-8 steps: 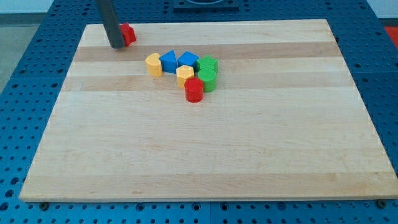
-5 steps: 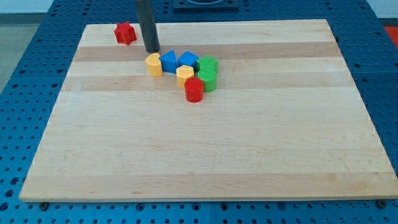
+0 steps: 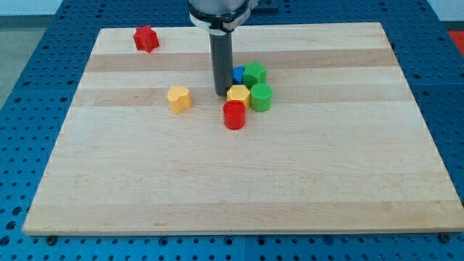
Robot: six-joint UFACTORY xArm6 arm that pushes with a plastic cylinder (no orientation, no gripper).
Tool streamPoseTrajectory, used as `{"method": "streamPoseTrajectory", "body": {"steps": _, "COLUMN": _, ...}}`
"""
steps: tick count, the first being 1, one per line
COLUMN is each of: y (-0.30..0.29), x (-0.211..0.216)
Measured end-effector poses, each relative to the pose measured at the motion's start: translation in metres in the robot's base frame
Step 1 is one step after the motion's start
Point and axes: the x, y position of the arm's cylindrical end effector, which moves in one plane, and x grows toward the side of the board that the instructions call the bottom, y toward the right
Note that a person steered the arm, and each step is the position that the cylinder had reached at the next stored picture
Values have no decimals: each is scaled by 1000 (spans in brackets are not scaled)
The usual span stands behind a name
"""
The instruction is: Move the blue cube into the red star
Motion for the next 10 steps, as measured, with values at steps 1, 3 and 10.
{"method": "streamPoseTrajectory", "body": {"steps": 1, "y": 2, "x": -10}}
{"method": "streamPoseTrajectory", "body": {"steps": 3, "y": 0, "x": -56}}
{"method": "streamPoseTrajectory", "body": {"steps": 10, "y": -77, "x": -120}}
